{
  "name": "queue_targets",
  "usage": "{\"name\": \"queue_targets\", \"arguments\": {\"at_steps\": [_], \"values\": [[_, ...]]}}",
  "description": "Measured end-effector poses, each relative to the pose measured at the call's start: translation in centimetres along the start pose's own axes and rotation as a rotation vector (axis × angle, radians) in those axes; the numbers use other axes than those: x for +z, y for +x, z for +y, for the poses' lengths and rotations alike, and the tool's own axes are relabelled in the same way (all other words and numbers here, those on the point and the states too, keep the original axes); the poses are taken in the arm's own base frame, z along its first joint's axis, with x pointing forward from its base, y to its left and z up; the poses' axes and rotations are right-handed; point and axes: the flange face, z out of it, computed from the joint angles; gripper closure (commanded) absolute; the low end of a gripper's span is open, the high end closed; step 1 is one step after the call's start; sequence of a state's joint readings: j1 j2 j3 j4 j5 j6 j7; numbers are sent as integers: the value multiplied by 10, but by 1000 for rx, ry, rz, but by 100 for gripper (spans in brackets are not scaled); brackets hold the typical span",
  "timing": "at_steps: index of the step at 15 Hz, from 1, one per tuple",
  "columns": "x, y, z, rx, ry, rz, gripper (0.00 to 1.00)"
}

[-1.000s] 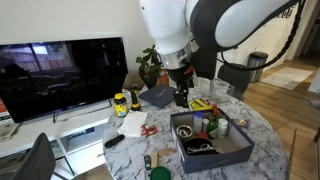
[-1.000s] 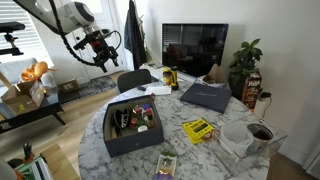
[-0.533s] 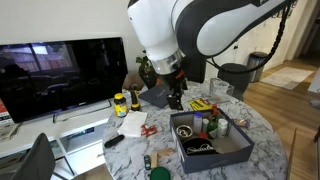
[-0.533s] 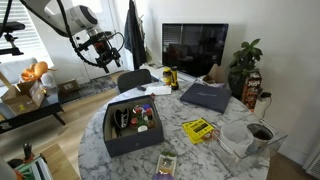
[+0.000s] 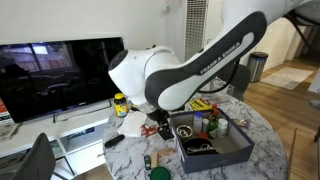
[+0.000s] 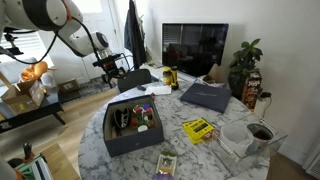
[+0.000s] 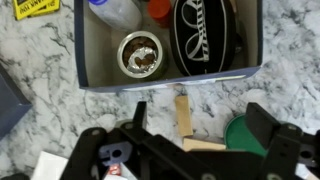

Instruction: Put the small wooden block into the plastic jar

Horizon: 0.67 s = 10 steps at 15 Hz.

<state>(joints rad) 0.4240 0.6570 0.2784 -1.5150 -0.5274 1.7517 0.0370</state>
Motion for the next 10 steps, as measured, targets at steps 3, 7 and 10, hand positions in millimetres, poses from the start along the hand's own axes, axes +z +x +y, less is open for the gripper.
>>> {"name": "queue_targets", "arguments": {"at_steps": [3, 7, 10], "values": [[56, 38, -3, -147, 37, -47, 0], [88, 57, 8, -184, 62, -85, 0], [83, 61, 10, -174, 61, -56, 0]]}}
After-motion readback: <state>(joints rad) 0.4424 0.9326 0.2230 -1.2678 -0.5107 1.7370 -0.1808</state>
